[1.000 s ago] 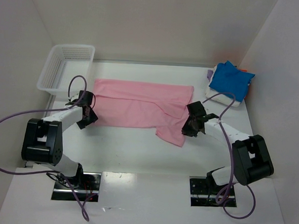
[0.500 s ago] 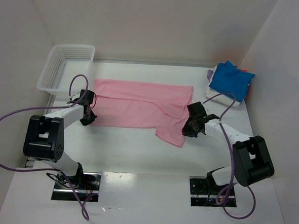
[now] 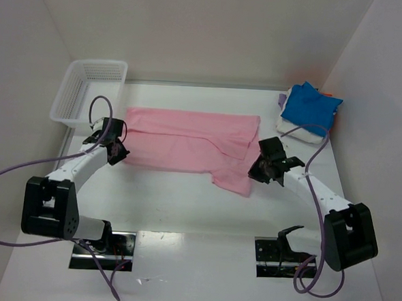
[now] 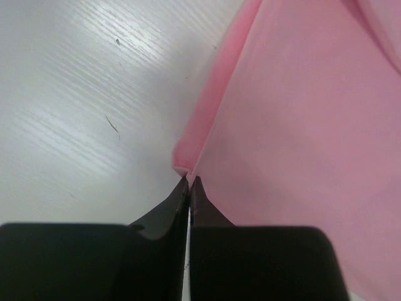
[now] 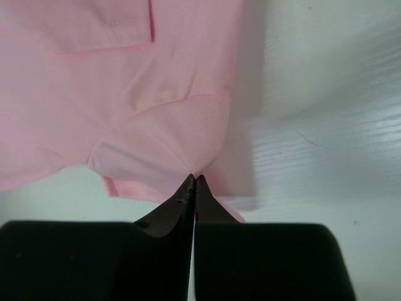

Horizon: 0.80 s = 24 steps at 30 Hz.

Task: Fold and stack the t-shirts
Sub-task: Grap the side of the flattened tshirt closest away from the robot with both arms

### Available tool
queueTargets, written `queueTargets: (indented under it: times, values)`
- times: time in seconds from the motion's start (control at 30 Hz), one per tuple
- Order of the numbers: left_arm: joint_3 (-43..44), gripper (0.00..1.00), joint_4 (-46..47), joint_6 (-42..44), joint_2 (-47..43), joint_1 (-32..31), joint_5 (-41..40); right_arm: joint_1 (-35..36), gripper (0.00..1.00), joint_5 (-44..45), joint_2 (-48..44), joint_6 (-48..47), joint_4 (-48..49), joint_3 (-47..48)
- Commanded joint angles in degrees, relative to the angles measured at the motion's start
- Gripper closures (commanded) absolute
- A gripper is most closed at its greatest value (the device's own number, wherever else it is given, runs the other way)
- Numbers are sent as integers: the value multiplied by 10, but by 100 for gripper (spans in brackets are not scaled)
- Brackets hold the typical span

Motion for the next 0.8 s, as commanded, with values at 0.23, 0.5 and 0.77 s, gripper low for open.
queueTargets:
  times: [0.23,0.5,0.77]
  values:
    - [34,100,-33,34,-75,0,15,-6,100,35,-86,19,-67,32]
    - [79,100,-10,56,-46,0,-24,-38,100,37,-66,1,-46,88]
    - [130,100,35,73,40,11,-50,-82,100,24,30,-41,12,154]
